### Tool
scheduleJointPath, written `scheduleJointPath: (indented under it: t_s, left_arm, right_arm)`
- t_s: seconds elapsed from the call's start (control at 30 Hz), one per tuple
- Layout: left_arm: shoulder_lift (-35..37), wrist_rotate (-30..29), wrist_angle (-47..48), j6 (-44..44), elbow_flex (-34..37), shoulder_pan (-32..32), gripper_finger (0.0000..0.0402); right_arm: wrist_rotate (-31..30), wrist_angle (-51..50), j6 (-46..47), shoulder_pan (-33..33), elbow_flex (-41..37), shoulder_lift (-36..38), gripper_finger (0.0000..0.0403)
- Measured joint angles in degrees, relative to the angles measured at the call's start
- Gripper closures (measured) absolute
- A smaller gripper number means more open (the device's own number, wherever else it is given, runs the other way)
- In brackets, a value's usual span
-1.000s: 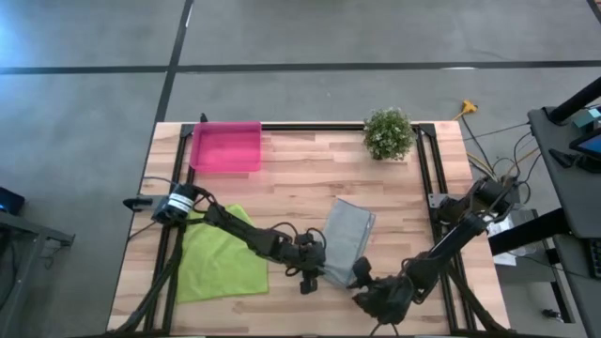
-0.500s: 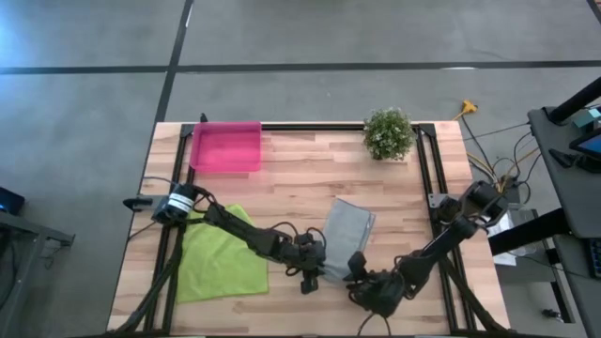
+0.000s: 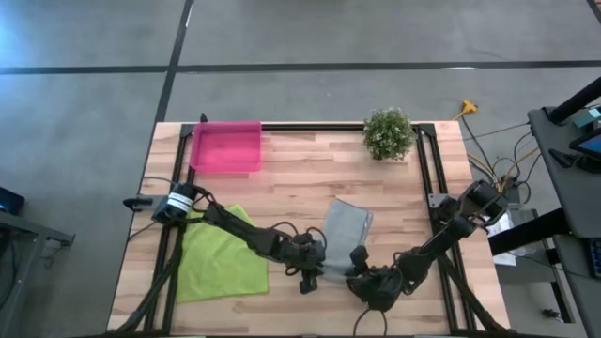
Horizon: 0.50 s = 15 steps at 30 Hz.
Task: Roll microfiber towels into tight, uniform cylinder then place into a basket
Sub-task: Roll the blue microfiber cloth
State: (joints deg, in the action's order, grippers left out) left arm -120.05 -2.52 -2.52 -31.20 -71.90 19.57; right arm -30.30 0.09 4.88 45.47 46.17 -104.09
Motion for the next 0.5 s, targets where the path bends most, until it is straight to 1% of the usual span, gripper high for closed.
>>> scheduleJointPath:
  t_s: [0.17, 0.33, 0.5]
  left_arm:
    - [0.0, 0.2, 0.0, 0.0, 0.1, 0.0, 0.0300]
    - [0.0, 0.3, 0.0, 0.0, 0.1, 0.0, 0.0300]
    - [0.0, 0.3, 0.0, 0.0, 0.1, -0.1, 0.0300]
  right_arm:
    - [0.5, -0.5, 4.4, 1.9, -0.1, 0.0, 0.0321]
    - [0.4, -1.3, 5.2, 2.3, -0.1, 0.0, 0.0336]
    - [-1.0, -2.2, 5.2, 2.3, 0.3, 0.2, 0.0338]
